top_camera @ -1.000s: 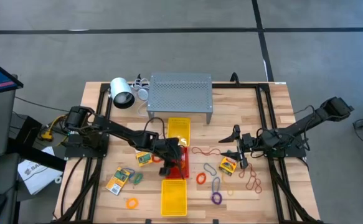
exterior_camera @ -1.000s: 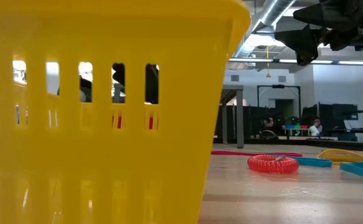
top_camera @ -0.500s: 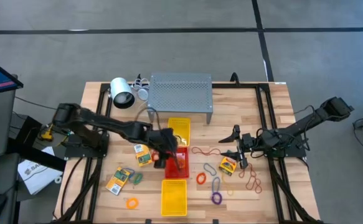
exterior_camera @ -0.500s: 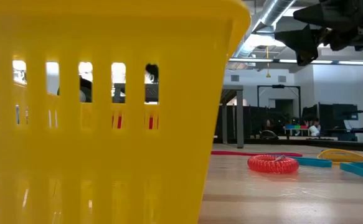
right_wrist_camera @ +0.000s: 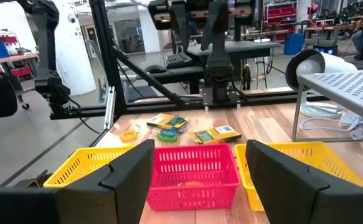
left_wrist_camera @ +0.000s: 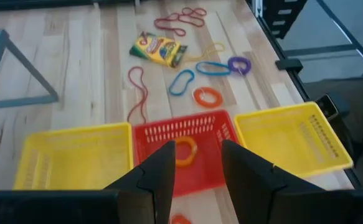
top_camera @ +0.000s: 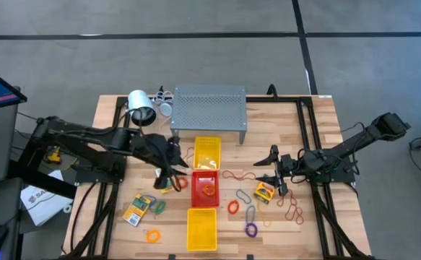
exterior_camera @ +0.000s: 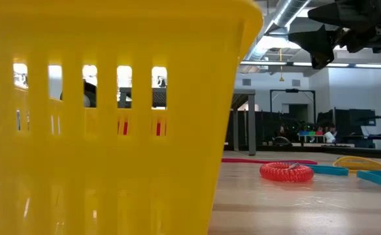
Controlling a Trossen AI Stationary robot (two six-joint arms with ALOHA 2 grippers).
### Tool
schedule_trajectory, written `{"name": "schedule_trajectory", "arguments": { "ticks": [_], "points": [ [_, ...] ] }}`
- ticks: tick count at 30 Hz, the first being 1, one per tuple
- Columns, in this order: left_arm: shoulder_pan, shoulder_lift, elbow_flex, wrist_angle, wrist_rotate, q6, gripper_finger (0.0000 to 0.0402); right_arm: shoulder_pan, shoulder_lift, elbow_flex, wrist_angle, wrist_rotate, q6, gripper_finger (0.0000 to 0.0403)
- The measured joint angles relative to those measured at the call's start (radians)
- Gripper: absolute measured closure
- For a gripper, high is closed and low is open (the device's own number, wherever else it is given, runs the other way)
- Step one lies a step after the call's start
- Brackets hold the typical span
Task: Pick & Place Office Desk Supplies
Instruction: Put the red rubber band into the bottom yellow bin
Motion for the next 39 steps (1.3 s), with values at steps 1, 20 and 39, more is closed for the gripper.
{"name": "schedule_trajectory", "arguments": {
  "ticks": [1, 20, 39],
  "points": [
    [0.000, -0.010, 0.000, -0.009, 0.000, 0.000, 0.0275, 0.000, 0.000, 0.000, 0.000, 0.000, 0.000, 0.0154],
    [0.004, -0.034, -0.059, -0.078, -0.008, -0.029, 0.0275, 0.000, 0.000, 0.000, -0.007, 0.000, 0.000, 0.0154],
    [0.085, -0.034, -0.389, 0.137, -0.133, -0.024, 0.0275, -0.028, 0.000, 0.000, -0.009, 0.003, 0.007, 0.0154]
  ]
}}
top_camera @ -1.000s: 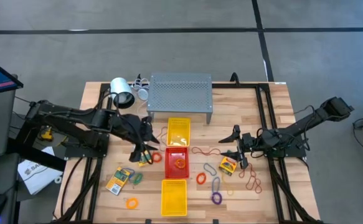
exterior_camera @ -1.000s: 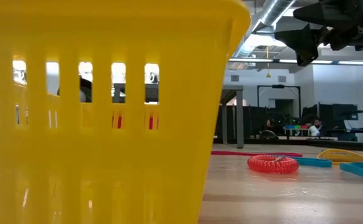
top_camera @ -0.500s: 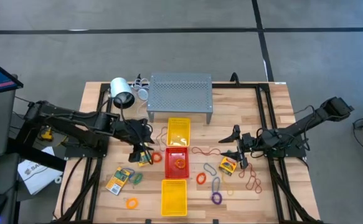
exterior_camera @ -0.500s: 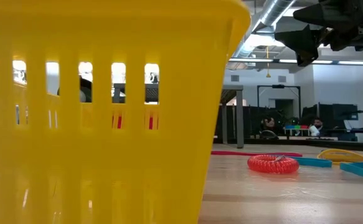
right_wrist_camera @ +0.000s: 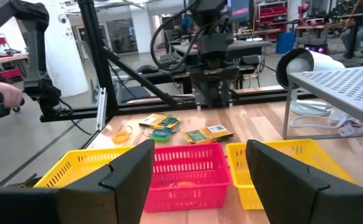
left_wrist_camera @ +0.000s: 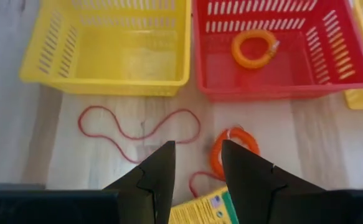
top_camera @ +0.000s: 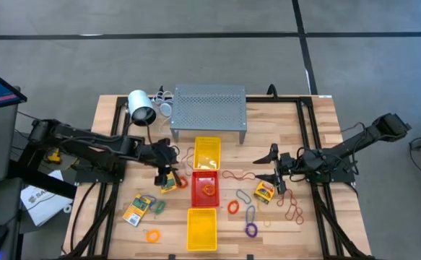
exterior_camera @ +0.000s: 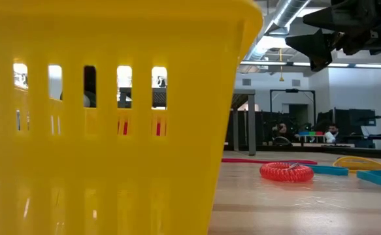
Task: Pick & Place Office Desk Supplies
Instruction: Put the red rubber band into the bottom yellow bin
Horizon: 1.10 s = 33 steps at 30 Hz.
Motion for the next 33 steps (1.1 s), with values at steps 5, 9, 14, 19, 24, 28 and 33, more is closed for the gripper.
{"name": "schedule_trajectory", "arguments": {
  "ticks": [5, 9, 14, 19, 24, 28, 33],
  "points": [
    [0.005, 0.066, 0.000, 0.085, -0.001, 0.095, 0.0275, 0.000, 0.000, 0.000, -0.004, 0.000, 0.002, 0.0154],
    [0.005, 0.146, 0.000, 0.084, -0.001, 0.157, 0.0275, 0.001, 0.000, 0.001, -0.010, -0.001, 0.008, 0.0154],
    [0.005, 0.249, 0.000, 0.096, -0.001, 0.191, 0.0275, 0.001, 0.000, 0.001, -0.024, -0.001, 0.010, 0.0154],
    [0.005, 0.319, 0.000, 0.133, -0.001, 0.234, 0.0275, 0.001, 0.000, 0.001, -0.031, -0.002, 0.011, 0.0154],
    [0.019, 0.337, 0.002, 0.162, 0.001, 0.241, 0.0275, 0.001, 0.000, 0.001, -0.036, -0.001, 0.018, 0.0154],
    [0.043, 0.335, 0.002, 0.173, 0.001, 0.268, 0.0275, 0.000, 0.000, 0.001, -0.040, -0.001, 0.018, 0.0154],
    [0.085, 0.335, 0.002, 0.193, 0.036, 0.271, 0.0275, -0.012, 0.000, 0.001, -0.045, -0.001, 0.026, 0.0154]
  ]
}}
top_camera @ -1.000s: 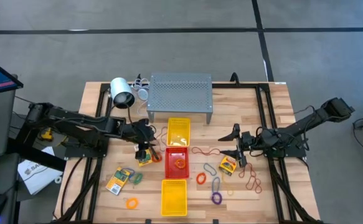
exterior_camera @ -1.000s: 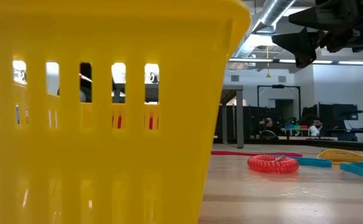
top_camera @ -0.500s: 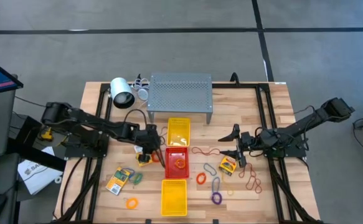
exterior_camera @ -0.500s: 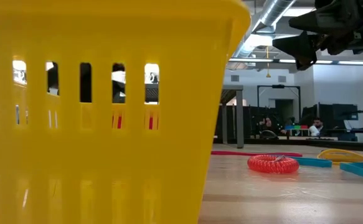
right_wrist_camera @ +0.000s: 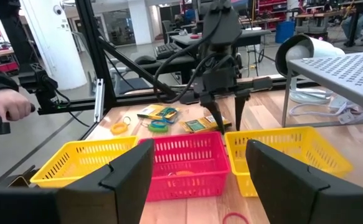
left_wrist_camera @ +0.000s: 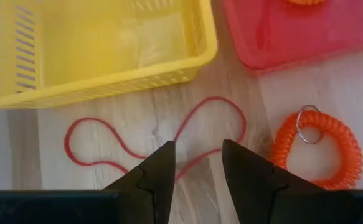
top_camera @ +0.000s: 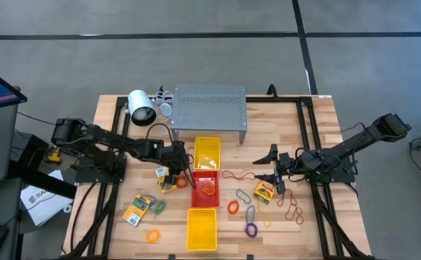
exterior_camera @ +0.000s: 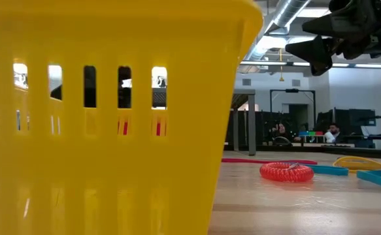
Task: Pick & Place Office Desk Supplies
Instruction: Put the red rubber band into the bottom yellow bin
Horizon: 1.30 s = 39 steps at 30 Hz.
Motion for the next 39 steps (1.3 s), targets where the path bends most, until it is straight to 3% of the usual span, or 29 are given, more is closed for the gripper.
{"name": "schedule_trajectory", "arguments": {
  "ticks": [7, 14, 39],
  "points": [
    [0.047, 0.000, 0.000, -0.003, 0.025, -0.013, 0.0275, -0.001, 0.000, 0.000, -0.002, -0.001, 0.000, 0.0154],
    [0.098, 0.000, 0.000, 0.000, 0.024, -0.161, 0.0275, -0.001, 0.000, 0.000, -0.003, -0.003, 0.000, 0.0154],
    [0.114, 0.037, 0.000, 0.011, 0.020, -0.332, 0.0275, -0.001, 0.000, 0.000, -0.007, -0.002, 0.003, 0.0154]
  ]
}}
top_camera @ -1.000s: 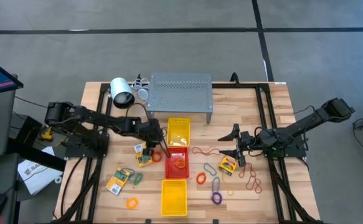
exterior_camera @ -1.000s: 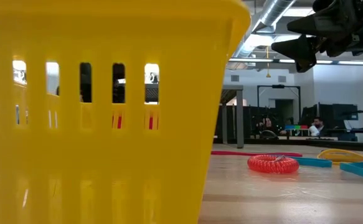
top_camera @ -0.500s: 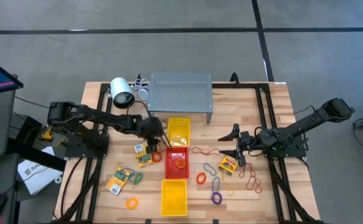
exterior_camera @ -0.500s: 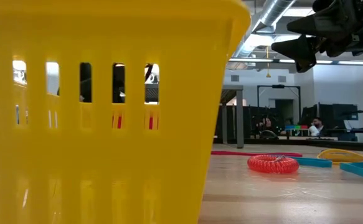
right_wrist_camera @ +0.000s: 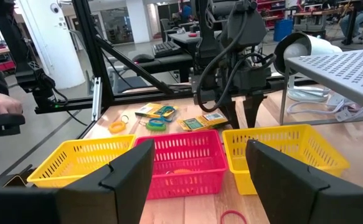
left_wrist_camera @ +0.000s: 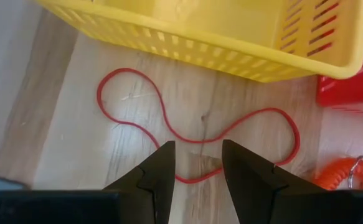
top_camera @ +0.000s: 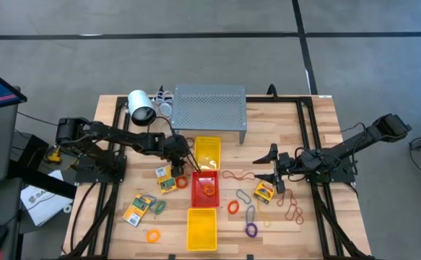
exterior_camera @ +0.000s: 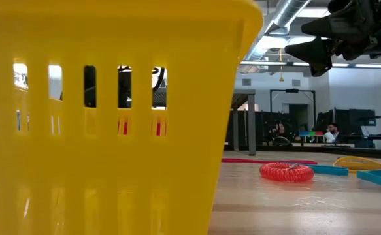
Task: Pick & Place Office Desk Supplies
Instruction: Put the red rubber band into the bottom yellow bin
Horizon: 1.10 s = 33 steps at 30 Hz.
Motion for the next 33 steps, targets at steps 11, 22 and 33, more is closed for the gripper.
{"name": "schedule_trajectory", "arguments": {
  "ticks": [11, 22, 33],
  "points": [
    [0.013, 0.000, 0.000, -0.002, -0.014, -0.021, 0.0275, 0.000, 0.000, 0.000, 0.000, 0.000, -0.001, 0.0154],
    [0.019, 0.079, 0.003, 0.002, 0.003, -0.047, 0.0275, 0.000, 0.000, 0.000, 0.000, 0.000, -0.002, 0.0154],
    [0.020, 0.085, 0.002, 0.010, 0.003, -0.047, 0.0278, 0.000, 0.000, 0.000, -0.001, 0.000, -0.002, 0.0154]
  ]
}}
